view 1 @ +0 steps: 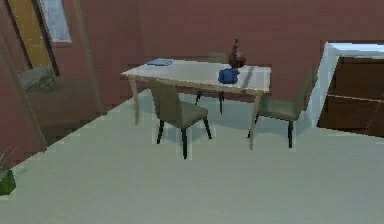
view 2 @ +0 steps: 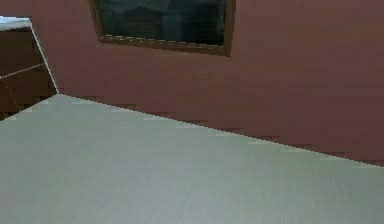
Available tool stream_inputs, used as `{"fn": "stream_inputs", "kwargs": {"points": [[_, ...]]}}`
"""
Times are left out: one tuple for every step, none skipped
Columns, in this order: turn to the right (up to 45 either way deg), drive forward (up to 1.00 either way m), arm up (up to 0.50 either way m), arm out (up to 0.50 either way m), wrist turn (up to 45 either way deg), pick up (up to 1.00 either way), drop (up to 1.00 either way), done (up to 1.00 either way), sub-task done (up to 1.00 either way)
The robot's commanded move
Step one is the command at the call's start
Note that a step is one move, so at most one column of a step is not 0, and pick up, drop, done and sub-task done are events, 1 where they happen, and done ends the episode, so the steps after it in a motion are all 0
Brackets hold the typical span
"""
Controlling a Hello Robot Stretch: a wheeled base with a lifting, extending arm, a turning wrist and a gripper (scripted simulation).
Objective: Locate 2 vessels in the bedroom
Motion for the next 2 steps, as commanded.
{"fn": "stream_inputs", "kwargs": {"points": [[6.0, 0.0, 0.0, 0.0, 0.0, 0.0, 0.0, 0.0, 0.0], [0.0, 1.0, 0.0, 0.0, 0.0, 0.0, 0.0, 0.0, 0.0]]}}
